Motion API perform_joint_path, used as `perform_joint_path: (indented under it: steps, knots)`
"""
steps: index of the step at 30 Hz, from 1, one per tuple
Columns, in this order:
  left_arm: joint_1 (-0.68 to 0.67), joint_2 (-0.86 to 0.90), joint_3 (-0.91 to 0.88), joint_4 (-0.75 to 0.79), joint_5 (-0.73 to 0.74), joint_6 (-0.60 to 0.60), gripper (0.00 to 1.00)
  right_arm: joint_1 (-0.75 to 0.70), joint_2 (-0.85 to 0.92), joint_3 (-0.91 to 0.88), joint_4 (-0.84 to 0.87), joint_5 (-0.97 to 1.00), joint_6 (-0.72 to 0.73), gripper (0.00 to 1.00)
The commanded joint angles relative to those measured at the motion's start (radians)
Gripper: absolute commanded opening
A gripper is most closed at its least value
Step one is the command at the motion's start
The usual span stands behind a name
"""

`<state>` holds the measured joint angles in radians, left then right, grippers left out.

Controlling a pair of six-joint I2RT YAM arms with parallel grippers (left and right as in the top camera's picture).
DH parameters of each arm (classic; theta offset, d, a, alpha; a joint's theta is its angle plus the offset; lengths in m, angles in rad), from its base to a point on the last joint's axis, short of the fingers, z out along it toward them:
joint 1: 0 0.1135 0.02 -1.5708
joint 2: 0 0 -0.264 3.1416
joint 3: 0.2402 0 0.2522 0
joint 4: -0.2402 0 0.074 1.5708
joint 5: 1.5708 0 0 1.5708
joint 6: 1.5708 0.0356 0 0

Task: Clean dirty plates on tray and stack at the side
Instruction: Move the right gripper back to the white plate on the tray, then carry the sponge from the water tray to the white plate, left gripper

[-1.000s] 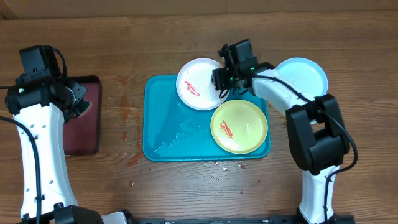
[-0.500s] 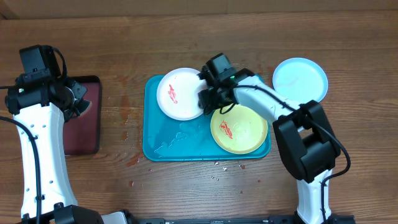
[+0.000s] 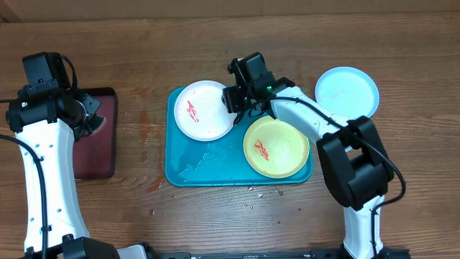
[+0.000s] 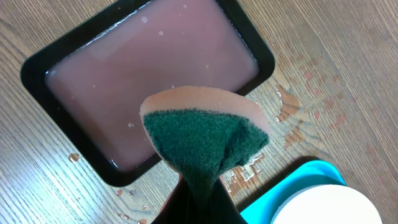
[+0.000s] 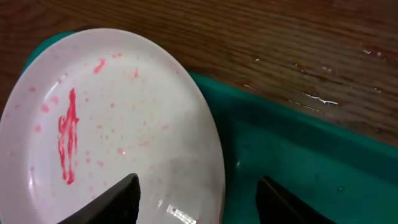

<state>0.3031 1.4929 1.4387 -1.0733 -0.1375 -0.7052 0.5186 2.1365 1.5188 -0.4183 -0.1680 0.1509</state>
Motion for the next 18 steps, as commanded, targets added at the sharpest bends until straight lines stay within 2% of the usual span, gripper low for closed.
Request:
perform_joint_path:
  steps: [1,3,8,12,18]
  knots:
    - [0.004,0.005,0.001,0.004,0.008,-0.013,0.04,0.006,0.046,0.023,0.014,0.006,0.011,0.58]
    - [0.004,0.005,0.001,0.005,0.008,-0.013,0.04,0.010,0.053,0.023,0.013,0.008,0.010,0.54]
    - [0.003,0.005,0.001,0.005,0.066,0.006,0.04,0.020,0.065,0.023,-0.001,0.006,0.051,0.20]
    - [-0.020,0.006,0.001,0.006,0.108,0.058,0.04,0.031,0.058,0.026,-0.067,-0.013,0.067,0.11]
    - [-0.123,0.034,0.001,0.015,0.113,0.100,0.04,0.032,0.014,0.031,-0.224,-0.054,0.067,0.11]
